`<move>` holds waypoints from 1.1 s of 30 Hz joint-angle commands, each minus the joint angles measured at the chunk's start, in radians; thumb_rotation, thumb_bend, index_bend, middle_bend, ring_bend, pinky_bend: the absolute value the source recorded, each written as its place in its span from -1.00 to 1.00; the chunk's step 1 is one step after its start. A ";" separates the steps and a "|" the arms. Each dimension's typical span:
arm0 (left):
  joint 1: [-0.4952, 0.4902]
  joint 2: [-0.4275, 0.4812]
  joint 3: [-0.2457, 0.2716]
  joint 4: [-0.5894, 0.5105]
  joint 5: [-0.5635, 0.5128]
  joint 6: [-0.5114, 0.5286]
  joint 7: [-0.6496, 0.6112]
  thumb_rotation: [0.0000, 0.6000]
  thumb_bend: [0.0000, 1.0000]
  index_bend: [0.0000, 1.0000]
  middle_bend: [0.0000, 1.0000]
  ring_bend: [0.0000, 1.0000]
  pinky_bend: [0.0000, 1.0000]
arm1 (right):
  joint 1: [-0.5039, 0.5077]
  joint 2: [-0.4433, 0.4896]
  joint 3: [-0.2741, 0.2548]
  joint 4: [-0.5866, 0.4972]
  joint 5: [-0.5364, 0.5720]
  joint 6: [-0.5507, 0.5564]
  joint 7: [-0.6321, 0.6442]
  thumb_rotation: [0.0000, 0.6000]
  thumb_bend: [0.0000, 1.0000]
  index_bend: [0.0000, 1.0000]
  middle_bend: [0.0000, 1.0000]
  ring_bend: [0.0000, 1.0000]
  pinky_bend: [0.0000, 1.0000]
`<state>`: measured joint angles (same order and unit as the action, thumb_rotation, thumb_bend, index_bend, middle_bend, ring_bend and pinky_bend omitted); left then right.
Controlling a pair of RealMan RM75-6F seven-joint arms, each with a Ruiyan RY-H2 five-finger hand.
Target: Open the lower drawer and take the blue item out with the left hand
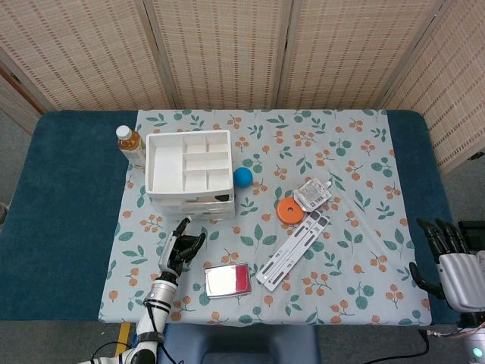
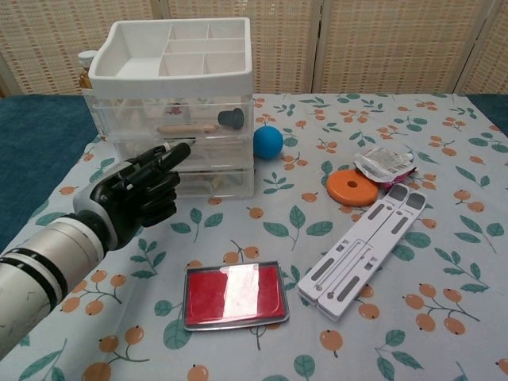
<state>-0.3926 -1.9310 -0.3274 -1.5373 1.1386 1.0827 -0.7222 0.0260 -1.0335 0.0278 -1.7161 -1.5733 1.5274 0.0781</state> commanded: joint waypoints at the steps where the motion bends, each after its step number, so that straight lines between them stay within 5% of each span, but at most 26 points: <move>1: 0.015 0.056 0.054 -0.032 0.056 0.011 0.059 1.00 -0.41 -0.30 0.92 1.00 1.00 | -0.001 0.001 0.000 0.001 -0.002 0.003 0.001 1.00 -0.14 -1.00 -0.77 -1.00 -0.95; 11: 0.036 0.258 0.146 -0.090 0.241 0.096 0.275 1.00 -0.41 -0.36 0.85 1.00 1.00 | -0.012 0.011 0.002 -0.001 -0.009 0.030 0.000 1.00 -0.14 -1.00 -0.77 -1.00 -0.95; 19: 0.019 0.363 0.125 -0.126 0.272 0.146 0.497 1.00 -0.41 -0.48 0.85 1.00 1.00 | -0.011 0.008 0.004 0.004 -0.010 0.030 0.005 1.00 -0.14 -1.00 -0.77 -1.00 -0.95; 33: -0.033 0.379 0.077 -0.143 0.191 0.124 0.595 1.00 -0.41 -0.52 0.85 1.00 1.00 | -0.015 0.002 0.002 0.016 -0.007 0.030 0.017 1.00 -0.14 -1.00 -0.77 -1.00 -0.95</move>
<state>-0.4222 -1.5516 -0.2478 -1.6813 1.3333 1.2086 -0.1315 0.0111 -1.0314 0.0300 -1.6999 -1.5802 1.5575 0.0950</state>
